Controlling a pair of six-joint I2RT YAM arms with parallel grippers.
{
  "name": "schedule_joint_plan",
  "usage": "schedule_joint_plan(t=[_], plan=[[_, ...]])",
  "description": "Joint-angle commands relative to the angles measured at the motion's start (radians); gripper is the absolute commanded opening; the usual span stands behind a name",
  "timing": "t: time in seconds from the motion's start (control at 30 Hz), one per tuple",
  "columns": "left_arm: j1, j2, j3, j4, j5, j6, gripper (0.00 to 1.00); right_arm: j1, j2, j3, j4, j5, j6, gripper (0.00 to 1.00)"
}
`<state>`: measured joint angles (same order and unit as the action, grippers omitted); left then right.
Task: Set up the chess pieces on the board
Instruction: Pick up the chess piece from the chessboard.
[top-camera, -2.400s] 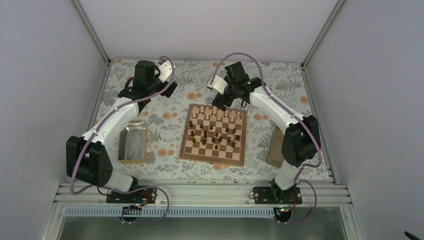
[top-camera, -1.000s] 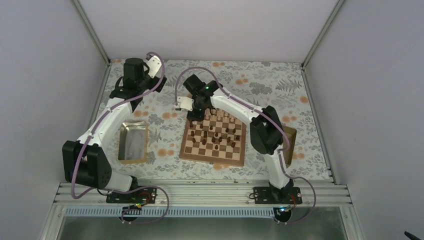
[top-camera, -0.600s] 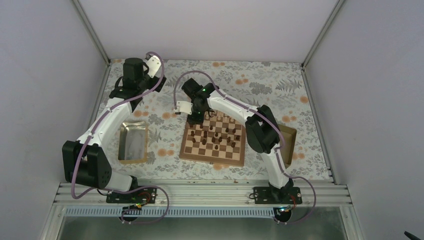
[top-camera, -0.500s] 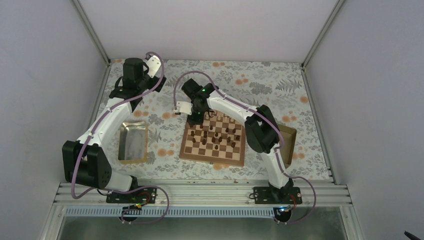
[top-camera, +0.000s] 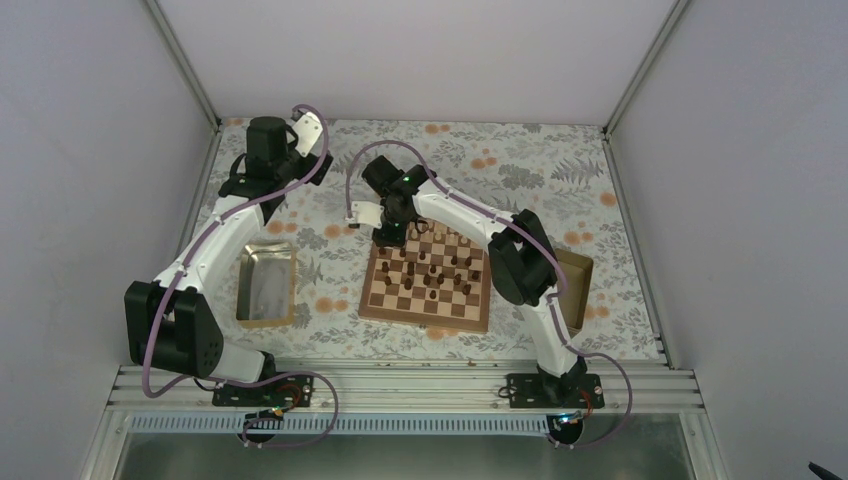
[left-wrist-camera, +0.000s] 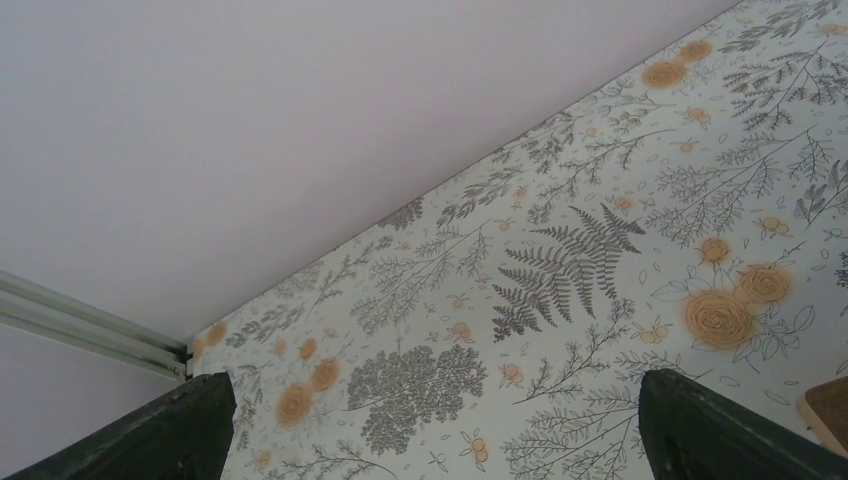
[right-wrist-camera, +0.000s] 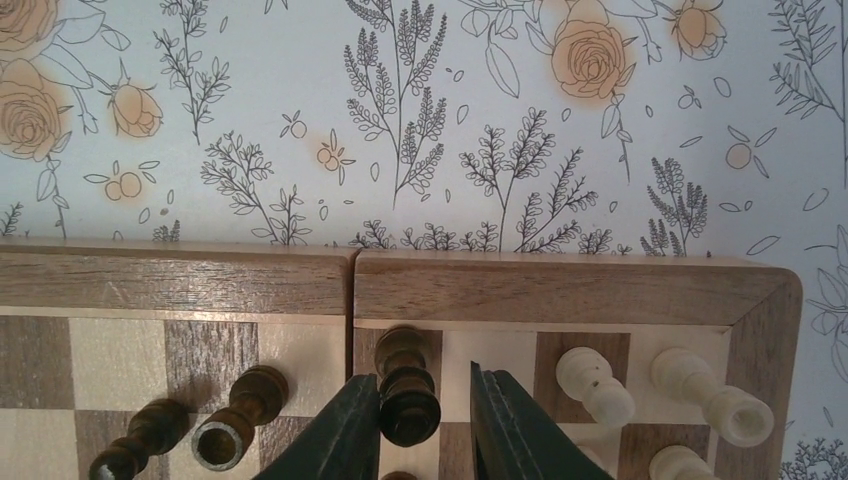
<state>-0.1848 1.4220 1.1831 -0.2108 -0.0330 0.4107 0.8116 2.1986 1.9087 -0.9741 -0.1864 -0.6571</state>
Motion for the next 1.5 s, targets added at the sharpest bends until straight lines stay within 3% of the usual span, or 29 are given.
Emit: schedule_joint_plan(t=[0.0,0.63,1.13,1.47], plan=[[0.007,-0.018,-0.009,0.019,0.019,0.000,1.00,0.009,0.020,0.031,-0.029,-0.032,0.001,0.25],[0.008,-0.022,-0.013,0.019,0.029,0.003,1.00,0.009,0.037,0.038,-0.046,-0.053,0.000,0.26],[0.011,-0.023,-0.012,0.019,0.033,0.004,1.00,0.011,0.023,0.046,-0.060,-0.050,0.006,0.07],[0.013,-0.028,-0.009,0.022,0.022,0.003,1.00,0.012,-0.051,0.055,-0.075,-0.021,0.017,0.05]])
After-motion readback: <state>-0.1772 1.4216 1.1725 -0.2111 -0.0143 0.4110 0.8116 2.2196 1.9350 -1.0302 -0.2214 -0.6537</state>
